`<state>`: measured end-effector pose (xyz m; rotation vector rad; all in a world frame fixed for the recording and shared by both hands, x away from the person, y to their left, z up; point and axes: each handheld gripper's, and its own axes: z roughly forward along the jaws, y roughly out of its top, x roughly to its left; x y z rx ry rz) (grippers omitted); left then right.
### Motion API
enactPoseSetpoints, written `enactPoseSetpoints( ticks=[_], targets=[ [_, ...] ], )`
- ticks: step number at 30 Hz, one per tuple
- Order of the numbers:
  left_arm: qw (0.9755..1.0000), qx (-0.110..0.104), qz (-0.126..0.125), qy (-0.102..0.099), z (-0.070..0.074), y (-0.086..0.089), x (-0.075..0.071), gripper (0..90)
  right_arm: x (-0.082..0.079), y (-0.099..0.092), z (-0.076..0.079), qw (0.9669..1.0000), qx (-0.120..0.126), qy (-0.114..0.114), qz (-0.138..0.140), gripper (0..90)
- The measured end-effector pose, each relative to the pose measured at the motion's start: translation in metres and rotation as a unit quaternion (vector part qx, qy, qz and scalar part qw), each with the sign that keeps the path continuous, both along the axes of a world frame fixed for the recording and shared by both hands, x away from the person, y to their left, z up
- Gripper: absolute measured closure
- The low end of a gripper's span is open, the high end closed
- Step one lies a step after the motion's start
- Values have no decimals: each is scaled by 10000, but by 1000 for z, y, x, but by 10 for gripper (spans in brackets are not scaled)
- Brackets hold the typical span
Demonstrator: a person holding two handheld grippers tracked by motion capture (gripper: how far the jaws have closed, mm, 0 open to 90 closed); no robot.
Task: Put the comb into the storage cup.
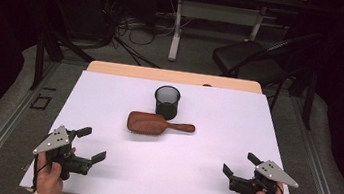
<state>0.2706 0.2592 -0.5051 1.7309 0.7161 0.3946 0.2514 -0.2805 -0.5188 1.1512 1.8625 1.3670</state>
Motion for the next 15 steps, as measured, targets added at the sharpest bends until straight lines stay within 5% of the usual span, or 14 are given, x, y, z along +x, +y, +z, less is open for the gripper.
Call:
enactPoseSetpoints(
  ticks=[15],
  targets=[
    [9999, -2, -67, 117, -2, 1, 3, 3, 4, 1, -1, 9999, -50, 135, -24, 0]
  ],
)
